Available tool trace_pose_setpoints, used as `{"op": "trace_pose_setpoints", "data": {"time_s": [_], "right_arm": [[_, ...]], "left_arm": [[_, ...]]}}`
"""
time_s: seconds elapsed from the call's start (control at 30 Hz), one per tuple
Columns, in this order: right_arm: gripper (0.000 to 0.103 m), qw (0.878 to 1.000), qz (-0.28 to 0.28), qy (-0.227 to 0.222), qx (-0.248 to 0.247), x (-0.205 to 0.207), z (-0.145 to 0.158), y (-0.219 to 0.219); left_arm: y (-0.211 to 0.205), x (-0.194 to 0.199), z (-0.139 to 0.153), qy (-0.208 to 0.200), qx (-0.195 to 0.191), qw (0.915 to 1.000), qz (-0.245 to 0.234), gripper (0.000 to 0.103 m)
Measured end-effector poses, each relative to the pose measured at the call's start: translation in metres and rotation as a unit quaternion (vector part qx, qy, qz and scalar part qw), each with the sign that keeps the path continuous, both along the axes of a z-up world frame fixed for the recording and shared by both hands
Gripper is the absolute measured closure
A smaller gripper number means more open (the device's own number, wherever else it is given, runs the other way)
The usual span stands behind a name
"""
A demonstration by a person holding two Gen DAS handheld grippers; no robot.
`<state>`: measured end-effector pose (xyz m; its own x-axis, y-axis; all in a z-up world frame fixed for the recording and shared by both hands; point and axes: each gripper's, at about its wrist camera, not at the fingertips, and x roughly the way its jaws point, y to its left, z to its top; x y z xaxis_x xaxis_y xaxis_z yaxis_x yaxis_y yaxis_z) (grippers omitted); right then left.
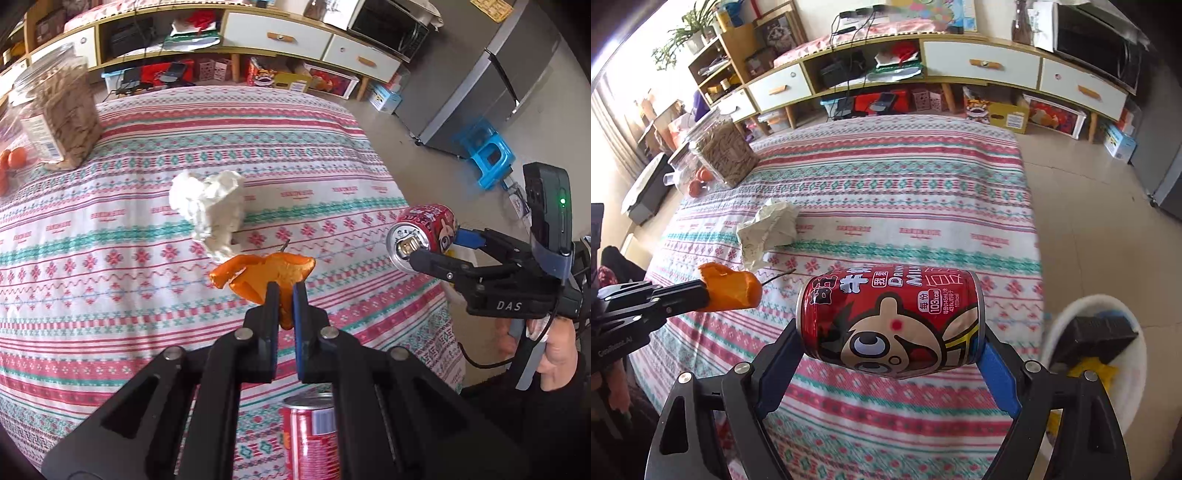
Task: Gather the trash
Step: 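Carry the orange peel over the white bin and open the left tool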
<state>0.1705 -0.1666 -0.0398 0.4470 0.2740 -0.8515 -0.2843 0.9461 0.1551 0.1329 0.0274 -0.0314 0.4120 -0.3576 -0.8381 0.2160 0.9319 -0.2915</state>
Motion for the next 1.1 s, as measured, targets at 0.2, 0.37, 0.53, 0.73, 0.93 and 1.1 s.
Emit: {"op": "trace_pose_setpoints", "data": {"time_s": [0.2,0.37,0.53,0.73,0.93,1.1], "right_arm": [[0.014,1.0,-0.025,-0.002,0.006,-0.016,0.006,-0.037],[0.014,0.999,-0.05,-0.003,0.01,-0.029,0.009,-0.07],[0.014,0.997,-0.075,-0.004,0.012,-0.042,0.01,-0.102],[0.014,0.994,-0.108,0.001,0.013,-0.055,0.006,-0.139],[0.014,0.991,-0.136,0.006,0.015,-0.064,0.004,-0.171],[0.014,0.988,-0.152,0.008,0.013,-0.071,0.002,-0.192]], "left_arm": [[-0.032,-0.001,0.0,-0.004,0.002,0.9997,-0.025,0.095],[-0.058,-0.003,-0.001,-0.008,0.003,0.9989,-0.046,0.095],[-0.084,-0.006,-0.001,-0.009,0.006,0.9976,-0.068,0.095],[-0.119,-0.009,0.002,-0.016,0.01,0.9948,-0.1,0.095],[-0.163,-0.006,0.003,-0.018,-0.003,0.9918,-0.127,0.095],[-0.201,-0.002,0.007,-0.021,-0.015,0.9885,-0.149,0.095]]}}
